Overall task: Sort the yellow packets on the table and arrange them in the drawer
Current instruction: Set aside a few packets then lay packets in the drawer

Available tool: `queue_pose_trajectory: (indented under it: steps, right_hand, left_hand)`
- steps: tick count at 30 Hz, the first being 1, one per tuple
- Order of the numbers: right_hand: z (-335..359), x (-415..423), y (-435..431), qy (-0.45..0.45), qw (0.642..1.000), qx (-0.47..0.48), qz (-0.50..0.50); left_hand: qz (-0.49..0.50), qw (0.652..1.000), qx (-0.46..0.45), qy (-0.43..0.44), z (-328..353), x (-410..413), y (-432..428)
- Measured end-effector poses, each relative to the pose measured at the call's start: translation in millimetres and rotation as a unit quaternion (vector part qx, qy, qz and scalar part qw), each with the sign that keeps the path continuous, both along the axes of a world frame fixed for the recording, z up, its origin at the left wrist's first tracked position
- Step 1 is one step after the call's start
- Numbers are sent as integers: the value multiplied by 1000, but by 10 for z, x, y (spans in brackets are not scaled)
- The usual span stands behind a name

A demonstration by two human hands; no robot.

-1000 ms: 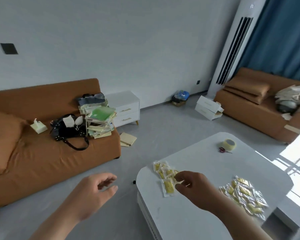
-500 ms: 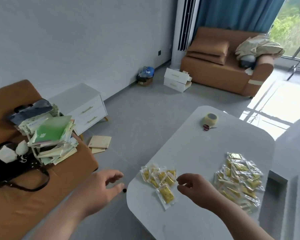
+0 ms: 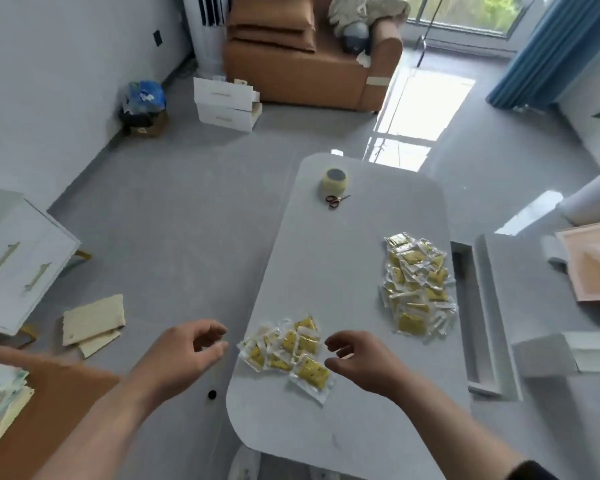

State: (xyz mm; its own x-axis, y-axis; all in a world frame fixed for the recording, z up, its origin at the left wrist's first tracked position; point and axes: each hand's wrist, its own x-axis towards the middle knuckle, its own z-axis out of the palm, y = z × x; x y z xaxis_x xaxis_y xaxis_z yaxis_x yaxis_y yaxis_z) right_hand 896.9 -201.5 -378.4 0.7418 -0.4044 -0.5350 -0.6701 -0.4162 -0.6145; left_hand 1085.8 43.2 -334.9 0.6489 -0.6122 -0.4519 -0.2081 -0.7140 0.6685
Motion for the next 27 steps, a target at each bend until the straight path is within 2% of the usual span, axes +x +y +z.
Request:
queue_pose_trajectory:
  steps: [5, 13, 19, 22, 27]
  right_hand:
    - [-497, 67, 113, 19, 997, -3, -71]
    - [-1764, 133, 57, 55, 991, 8, -122]
    - [-2928, 114, -34, 59, 992, -21, -109]
    - [-3381, 79, -42, 43, 994, -72, -74]
    - [-3905, -72, -39, -36, 980, -195, 1]
  left_hand:
    - [-94, 995, 37, 11, -585, 514, -263]
    - [-193, 978, 67, 47, -1888, 723, -840]
    - [-105, 986, 35, 121, -3120, 465, -1203]
    - [-34, 989, 32, 143, -3632, 362, -1301]
    - [74, 983, -7, 168, -4123, 49, -1480]
